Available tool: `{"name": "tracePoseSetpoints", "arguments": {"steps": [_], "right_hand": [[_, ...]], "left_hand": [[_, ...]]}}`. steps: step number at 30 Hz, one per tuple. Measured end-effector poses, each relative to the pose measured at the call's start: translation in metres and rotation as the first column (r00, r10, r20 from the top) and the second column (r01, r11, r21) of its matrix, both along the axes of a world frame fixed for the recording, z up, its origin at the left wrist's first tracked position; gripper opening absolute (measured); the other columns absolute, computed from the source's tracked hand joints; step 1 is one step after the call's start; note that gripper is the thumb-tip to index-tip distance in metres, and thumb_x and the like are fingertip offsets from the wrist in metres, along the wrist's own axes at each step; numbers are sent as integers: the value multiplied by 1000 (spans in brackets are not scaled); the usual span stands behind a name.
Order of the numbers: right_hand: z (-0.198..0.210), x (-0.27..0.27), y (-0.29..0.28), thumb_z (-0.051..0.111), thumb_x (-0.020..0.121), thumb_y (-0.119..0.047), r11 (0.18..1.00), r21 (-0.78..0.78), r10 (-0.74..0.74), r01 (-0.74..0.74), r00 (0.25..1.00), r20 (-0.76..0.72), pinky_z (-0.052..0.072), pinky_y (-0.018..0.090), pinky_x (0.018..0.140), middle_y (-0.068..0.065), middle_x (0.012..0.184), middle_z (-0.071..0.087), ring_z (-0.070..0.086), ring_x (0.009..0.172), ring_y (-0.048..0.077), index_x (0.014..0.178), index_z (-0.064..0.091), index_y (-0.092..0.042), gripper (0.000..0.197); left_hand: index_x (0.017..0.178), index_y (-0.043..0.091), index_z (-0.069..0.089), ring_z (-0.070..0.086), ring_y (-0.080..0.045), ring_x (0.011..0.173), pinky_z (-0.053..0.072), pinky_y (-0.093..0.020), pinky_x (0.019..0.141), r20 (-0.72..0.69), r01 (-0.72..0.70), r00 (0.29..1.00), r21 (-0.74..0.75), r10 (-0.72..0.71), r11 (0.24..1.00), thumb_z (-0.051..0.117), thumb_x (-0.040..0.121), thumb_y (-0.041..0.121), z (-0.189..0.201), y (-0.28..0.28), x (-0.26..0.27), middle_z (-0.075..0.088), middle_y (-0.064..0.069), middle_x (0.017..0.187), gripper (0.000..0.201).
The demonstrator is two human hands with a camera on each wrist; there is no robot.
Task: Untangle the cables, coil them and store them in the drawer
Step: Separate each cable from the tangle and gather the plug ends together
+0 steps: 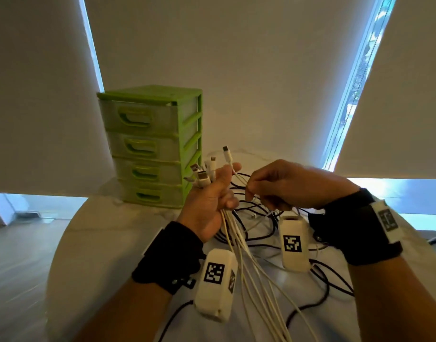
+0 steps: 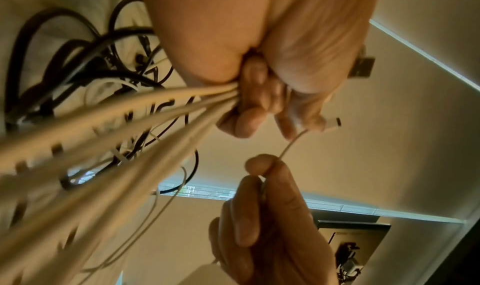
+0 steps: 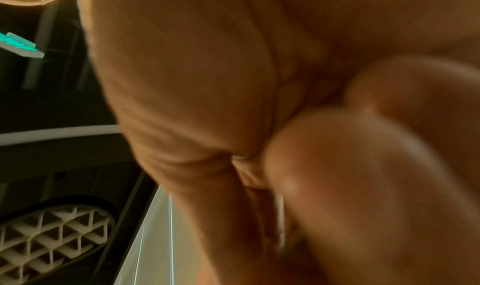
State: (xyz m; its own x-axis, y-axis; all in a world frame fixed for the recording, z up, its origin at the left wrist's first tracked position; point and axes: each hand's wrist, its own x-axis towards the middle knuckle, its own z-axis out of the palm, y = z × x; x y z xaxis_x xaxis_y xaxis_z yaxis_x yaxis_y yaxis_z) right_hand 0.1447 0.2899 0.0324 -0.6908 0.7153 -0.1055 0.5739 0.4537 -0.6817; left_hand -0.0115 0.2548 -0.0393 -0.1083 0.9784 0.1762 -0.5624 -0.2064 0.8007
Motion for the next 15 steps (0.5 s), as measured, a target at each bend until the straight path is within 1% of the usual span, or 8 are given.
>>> {"name": "tracePoseSetpoints", "arguments": {"steps": [2,4,6,9,10,12,15], "right_hand": [[-2,-3,0,51,98,-27,1000,1,-14,13,998,57,39,24,52,-2,56,58,44,48,11,88,71,-18,24],[-4,-5,1,51,97,-27,1000,-6,-24,25,996,85,40,24,53,-3,55,59,44,47,11,91,73,-17,25],[-5,-5,2,51,97,-26,1000,-4,-28,29,997,69,40,25,54,-3,54,59,45,47,11,92,73,-17,24],[-4,-1,4,58,93,-32,999,30,-27,26,999,23,40,23,53,-3,56,57,46,50,13,89,73,-19,21],[-2,2,5,61,91,-34,999,41,-22,21,1000,15,41,22,52,-2,56,56,46,51,12,88,73,-18,20],[1,9,7,65,88,-34,998,44,-36,37,999,-21,41,21,53,0,57,55,47,52,12,91,72,-17,19],[4,22,13,66,87,-29,996,39,-74,77,995,-69,44,22,56,-5,55,58,51,50,9,96,71,-16,16]], "left_hand": [[97,8,63,25,-2,39,28,-18,46,48,7,999,10,-7,1000,57,76,34,1,0,0,23,10,44,33],[87,7,59,25,-2,37,28,-17,45,62,11,998,27,-13,1000,55,77,36,2,0,0,23,10,43,30],[76,9,51,23,-2,35,28,-17,43,68,22,997,27,-24,999,52,78,40,4,1,0,24,10,42,31],[69,13,46,22,-3,36,32,-19,46,108,39,993,-6,-38,999,44,88,47,5,2,-3,25,8,45,39],[67,14,45,23,-5,38,34,-21,49,139,38,990,-24,-34,999,41,92,49,5,2,-5,26,7,47,42],[64,17,45,30,-7,43,42,-28,59,215,26,976,-51,-15,998,38,95,52,6,4,-9,29,6,51,48],[62,18,43,43,-11,56,50,-41,76,269,-3,963,-35,12,999,35,95,57,6,6,-17,41,4,62,51]]}}
